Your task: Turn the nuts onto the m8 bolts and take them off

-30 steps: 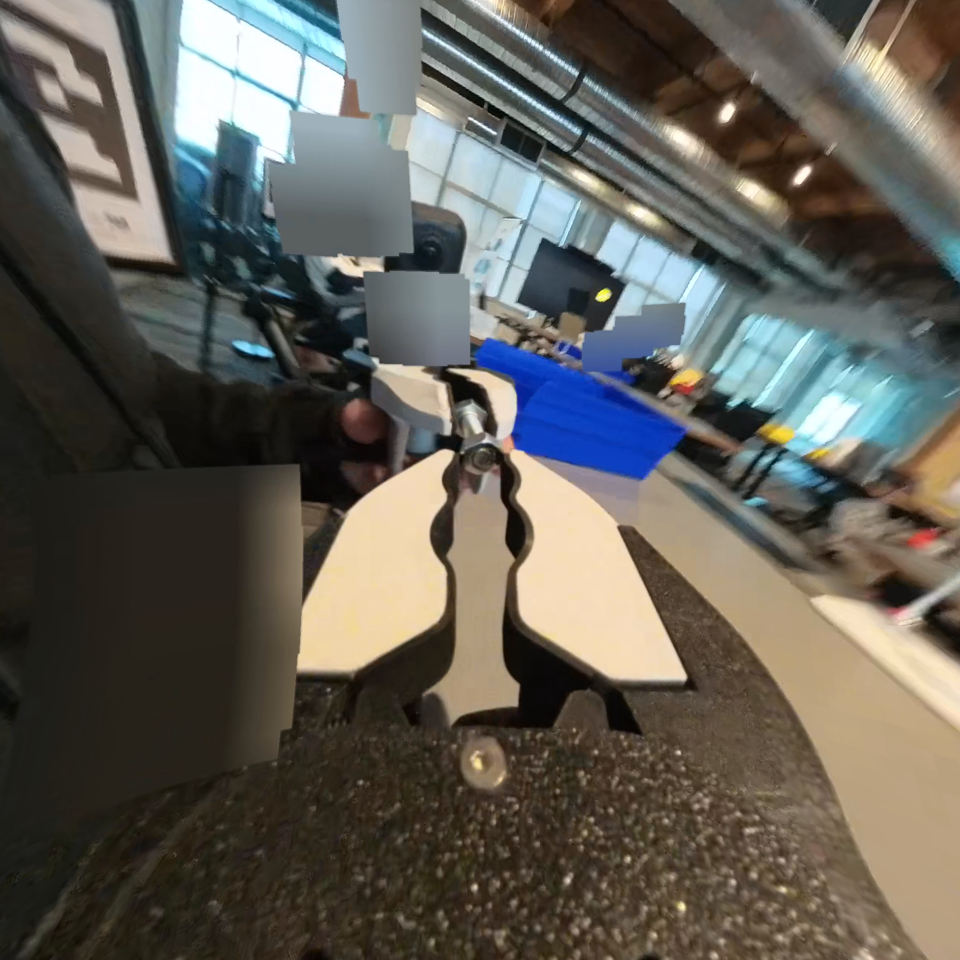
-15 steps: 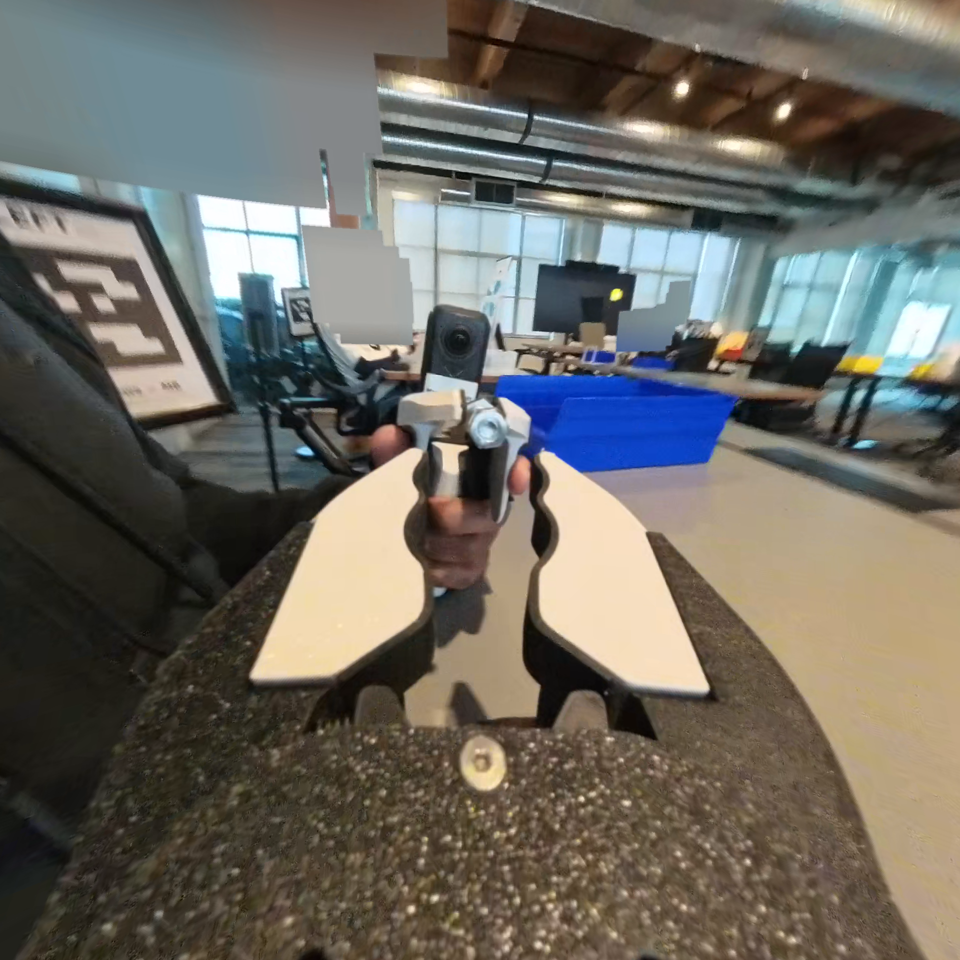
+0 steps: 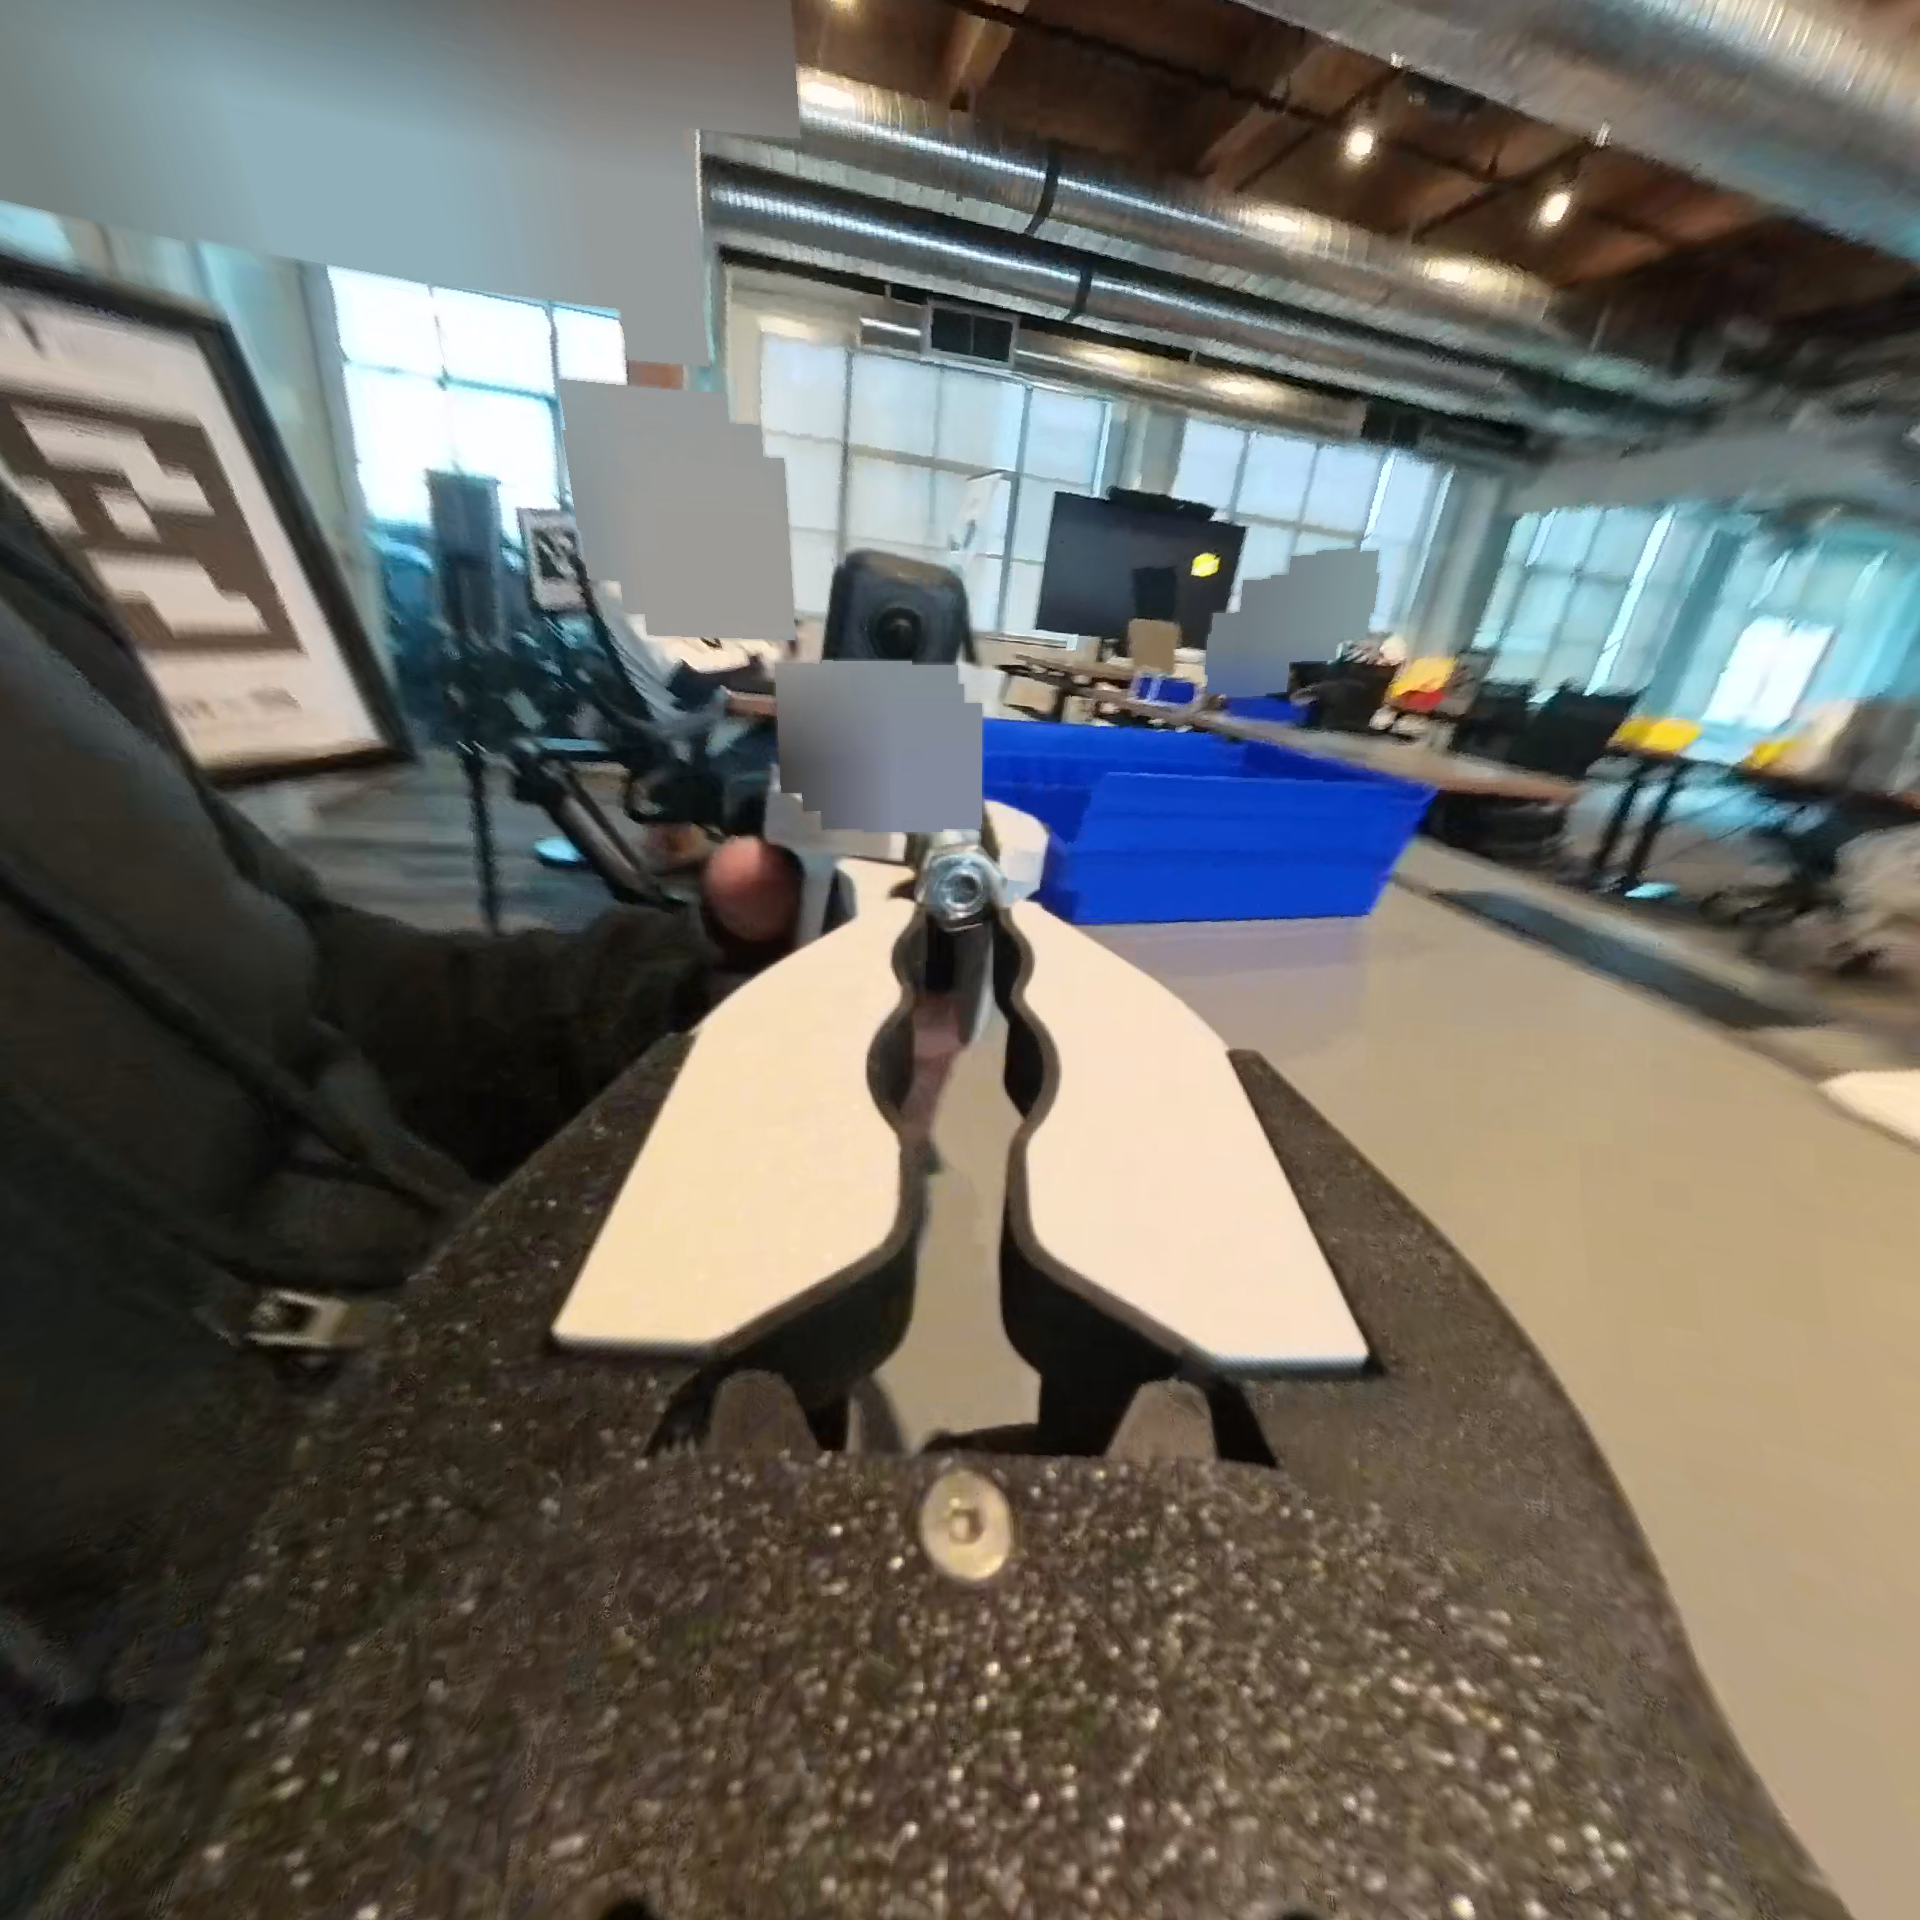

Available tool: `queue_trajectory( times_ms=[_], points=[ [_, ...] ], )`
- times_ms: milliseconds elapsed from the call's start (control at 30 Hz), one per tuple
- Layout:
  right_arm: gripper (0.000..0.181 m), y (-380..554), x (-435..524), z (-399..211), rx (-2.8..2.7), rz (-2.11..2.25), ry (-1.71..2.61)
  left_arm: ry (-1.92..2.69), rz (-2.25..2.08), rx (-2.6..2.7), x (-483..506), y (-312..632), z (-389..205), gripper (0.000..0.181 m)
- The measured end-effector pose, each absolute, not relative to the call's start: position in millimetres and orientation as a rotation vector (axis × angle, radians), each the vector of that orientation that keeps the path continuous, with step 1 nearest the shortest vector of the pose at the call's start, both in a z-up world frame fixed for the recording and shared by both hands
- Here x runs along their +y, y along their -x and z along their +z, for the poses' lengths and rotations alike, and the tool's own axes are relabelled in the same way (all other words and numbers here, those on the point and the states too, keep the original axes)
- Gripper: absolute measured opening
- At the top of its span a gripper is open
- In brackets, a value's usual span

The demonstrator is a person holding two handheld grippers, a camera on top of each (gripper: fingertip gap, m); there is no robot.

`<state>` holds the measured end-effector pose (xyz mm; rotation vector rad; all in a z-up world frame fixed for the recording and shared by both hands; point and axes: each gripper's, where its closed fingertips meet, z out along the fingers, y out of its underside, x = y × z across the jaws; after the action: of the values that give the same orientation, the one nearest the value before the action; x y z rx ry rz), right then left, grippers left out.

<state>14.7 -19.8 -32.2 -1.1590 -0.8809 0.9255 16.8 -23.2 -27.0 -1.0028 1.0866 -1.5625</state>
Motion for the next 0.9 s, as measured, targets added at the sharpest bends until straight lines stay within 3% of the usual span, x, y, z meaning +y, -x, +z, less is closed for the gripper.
queue_trajectory(
  times_ms=[267, 433, 633, 900],
  points=[
    [0.014, -20.7, -24.6, -37.4, -1.124, 0.208, 0.815, 1.062, -1.654, 1.14, -32.0, -20.2, -31.9, 0.014],
    [0.038, -19.3, -23.7, -42.8, -1.058, 0.655, 1.061, 0.972, -1.539, 1.047, -20.0, -14.2, -22.8, 0.014],
    [0.036, -23.0, -21.0, -36.4, -0.887, 1.11, 1.237, 0.917, -1.226, 1.195, -27.1, -25.7, -36.4, 0.014],
    [0.029, -21.7, -22.2, -42.7, -0.904, 1.157, 1.293, 0.909, -1.198, 1.207, -28.0, -27.1, -37.6, 0.014]
  ],
)
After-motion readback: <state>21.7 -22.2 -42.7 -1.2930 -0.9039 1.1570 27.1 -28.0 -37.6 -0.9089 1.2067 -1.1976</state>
